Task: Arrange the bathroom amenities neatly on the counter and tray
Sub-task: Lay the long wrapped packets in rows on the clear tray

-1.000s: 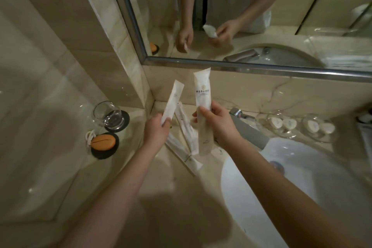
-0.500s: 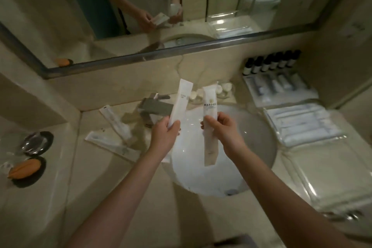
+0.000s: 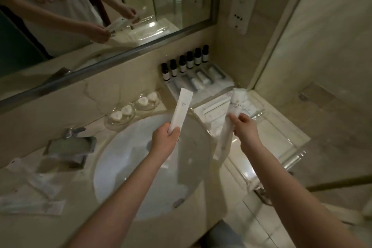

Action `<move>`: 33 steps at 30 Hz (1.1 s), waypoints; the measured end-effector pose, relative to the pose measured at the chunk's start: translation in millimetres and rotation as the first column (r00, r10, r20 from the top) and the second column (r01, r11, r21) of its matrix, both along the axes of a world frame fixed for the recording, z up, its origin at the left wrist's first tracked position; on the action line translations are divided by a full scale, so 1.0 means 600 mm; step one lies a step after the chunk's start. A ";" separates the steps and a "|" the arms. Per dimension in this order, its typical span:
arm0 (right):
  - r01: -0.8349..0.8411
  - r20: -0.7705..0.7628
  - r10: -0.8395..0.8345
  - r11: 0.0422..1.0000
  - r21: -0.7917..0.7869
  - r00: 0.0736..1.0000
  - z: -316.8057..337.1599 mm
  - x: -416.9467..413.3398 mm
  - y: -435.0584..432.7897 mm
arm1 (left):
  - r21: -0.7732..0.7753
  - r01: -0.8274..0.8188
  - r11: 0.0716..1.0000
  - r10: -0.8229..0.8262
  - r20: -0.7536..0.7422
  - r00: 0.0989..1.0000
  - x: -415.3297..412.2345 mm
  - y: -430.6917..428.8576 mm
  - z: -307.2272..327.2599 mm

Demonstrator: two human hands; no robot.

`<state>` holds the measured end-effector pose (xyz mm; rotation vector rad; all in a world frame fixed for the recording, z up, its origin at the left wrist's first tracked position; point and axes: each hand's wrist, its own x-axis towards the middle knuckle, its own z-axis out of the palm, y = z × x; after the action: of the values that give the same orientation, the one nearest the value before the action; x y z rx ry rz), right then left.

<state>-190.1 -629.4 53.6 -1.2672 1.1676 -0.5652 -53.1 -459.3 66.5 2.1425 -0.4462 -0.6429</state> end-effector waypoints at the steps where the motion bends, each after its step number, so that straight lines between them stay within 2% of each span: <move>1: 0.035 0.000 -0.035 0.999 0.007 0.999 -0.007 -0.011 -0.023 | 0.011 0.014 1.000 -0.014 0.002 1.000 -0.005 -0.018 -0.004; 8: 0.197 -0.112 -0.180 0.967 0.159 0.977 -0.081 -0.082 -0.125 | 0.066 0.084 0.994 -0.086 0.024 0.996 -0.036 -0.109 -0.034; 12: 0.218 -0.200 -0.168 0.941 0.259 0.965 -0.133 -0.090 -0.143 | 0.080 0.114 0.990 -0.115 0.018 0.993 -0.054 -0.139 -0.044; 16: 0.216 -0.310 -0.151 0.958 0.187 0.939 -0.157 -0.083 -0.142 | 0.085 0.129 0.988 -0.131 0.018 0.991 -0.063 -0.155 -0.052; 21: 0.049 -0.528 -0.015 0.998 0.050 0.849 -0.153 -0.090 -0.151 | 0.088 0.157 0.984 -0.158 -0.003 0.987 -0.072 -0.167 -0.054; 25: -0.048 -0.601 0.049 0.999 0.018 0.798 -0.149 -0.104 -0.152 | 0.071 0.197 0.978 -0.197 -0.011 0.980 -0.077 -0.178 -0.049; 27: -0.053 -0.627 0.011 0.997 -0.048 0.779 -0.136 -0.108 -0.150 | 0.068 0.227 0.971 -0.227 -0.017 0.974 -0.080 -0.184 -0.044; 28: -0.056 -0.604 -0.014 0.994 -0.097 0.797 -0.127 -0.107 -0.149 | 0.070 0.246 0.967 -0.245 -0.025 0.969 -0.081 -0.187 -0.041; 30: -0.076 -0.427 -0.004 0.982 -0.172 0.904 -0.102 -0.100 -0.149 | 0.090 0.301 0.949 -0.298 -0.048 0.953 -0.079 -0.194 -0.035; 32: -0.143 -0.165 0.118 0.978 -0.151 0.979 -0.057 -0.086 -0.149 | 0.120 0.394 0.911 -0.388 -0.070 0.919 -0.074 -0.199 -0.029; 33: -0.213 -0.059 0.207 0.970 -0.121 0.976 -0.034 -0.079 -0.150 | 0.122 0.446 0.887 -0.439 -0.077 0.895 -0.071 -0.202 -0.026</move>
<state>-237.6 -719.3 33.1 -1.4993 1.0320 -0.4597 -95.8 -580.3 50.7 2.1607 -0.9054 -1.0027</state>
